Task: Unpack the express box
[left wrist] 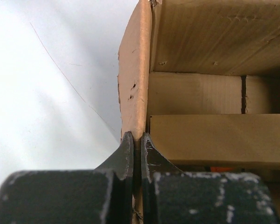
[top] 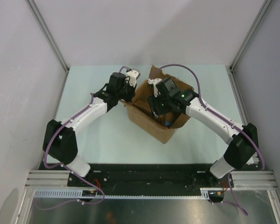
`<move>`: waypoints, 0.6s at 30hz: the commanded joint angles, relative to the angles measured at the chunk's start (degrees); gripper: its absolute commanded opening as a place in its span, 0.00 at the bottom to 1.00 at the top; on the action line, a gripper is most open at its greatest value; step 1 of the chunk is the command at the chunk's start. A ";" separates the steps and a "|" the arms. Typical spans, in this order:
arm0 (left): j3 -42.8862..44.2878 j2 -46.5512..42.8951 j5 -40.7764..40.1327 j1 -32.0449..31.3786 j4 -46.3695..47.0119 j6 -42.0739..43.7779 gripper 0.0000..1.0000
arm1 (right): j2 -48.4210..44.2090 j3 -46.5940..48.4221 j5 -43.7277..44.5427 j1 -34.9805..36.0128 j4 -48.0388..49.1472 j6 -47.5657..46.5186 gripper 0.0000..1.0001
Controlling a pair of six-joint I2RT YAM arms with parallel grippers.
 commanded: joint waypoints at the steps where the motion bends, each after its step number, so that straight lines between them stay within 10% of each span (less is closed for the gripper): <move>1: -1.43 -0.58 -1.46 -0.49 3.12 1.74 0.00 | -0.42 2.28 10.49 0.69 -0.13 -3.26 0.73; 18: -1.52 -0.67 -1.02 -0.58 3.48 1.65 0.00 | 9.78 1.49 2.07 -0.01 0.04 -11.62 0.81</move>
